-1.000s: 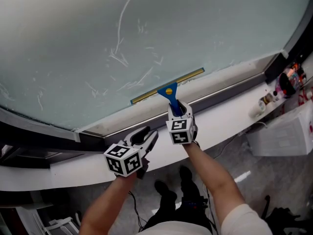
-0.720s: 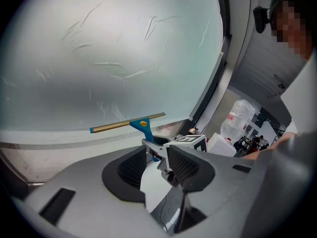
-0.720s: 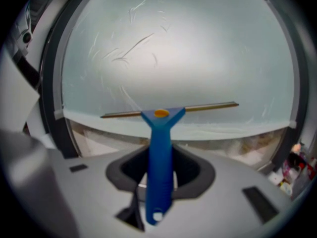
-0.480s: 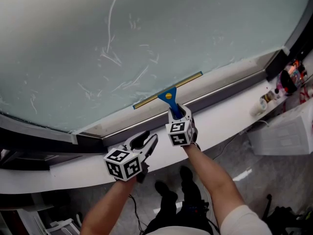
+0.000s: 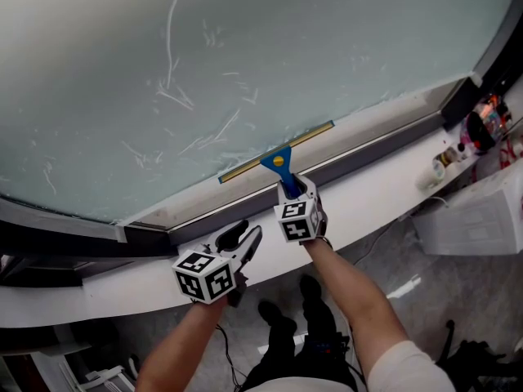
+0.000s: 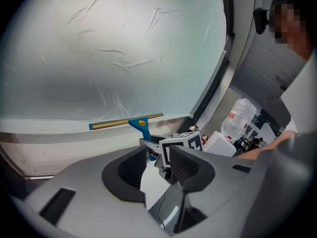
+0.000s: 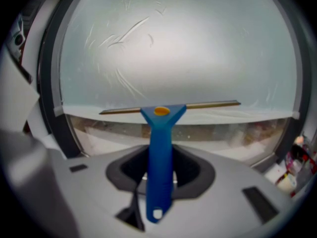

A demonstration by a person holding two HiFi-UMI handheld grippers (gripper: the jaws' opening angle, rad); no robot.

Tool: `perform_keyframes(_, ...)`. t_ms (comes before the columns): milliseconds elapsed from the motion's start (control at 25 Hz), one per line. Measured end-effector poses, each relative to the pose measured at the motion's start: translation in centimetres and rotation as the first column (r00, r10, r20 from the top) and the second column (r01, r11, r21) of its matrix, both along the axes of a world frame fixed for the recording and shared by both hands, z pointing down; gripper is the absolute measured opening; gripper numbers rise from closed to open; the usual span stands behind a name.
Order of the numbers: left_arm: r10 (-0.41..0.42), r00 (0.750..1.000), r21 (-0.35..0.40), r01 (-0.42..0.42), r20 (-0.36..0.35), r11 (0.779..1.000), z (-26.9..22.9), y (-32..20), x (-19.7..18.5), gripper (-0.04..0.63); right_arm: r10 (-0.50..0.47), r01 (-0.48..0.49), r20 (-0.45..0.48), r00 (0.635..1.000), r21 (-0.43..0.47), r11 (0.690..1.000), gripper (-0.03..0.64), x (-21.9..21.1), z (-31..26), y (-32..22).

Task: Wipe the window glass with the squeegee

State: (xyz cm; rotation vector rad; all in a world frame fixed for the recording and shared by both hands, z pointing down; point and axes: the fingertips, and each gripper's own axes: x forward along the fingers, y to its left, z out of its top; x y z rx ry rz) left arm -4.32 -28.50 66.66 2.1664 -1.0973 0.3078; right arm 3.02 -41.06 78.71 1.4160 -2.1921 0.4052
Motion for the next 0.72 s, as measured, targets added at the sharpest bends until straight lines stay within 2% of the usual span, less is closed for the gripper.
perform_keyframes(520,-0.007,1.0,-0.001,0.007,-0.014,1.0,0.0,-0.2,0.8,0.166,-0.011,0.011,0.015,1.0,-0.029,1.0,0.152,0.3,0.1,0.7)
perform_keyframes(720,-0.011,1.0,0.002,0.011,-0.022,1.0,-0.3,-0.3,1.3,0.167,-0.03,0.034,0.039,0.999,-0.106,0.994,0.152,0.8,1.3,2.4)
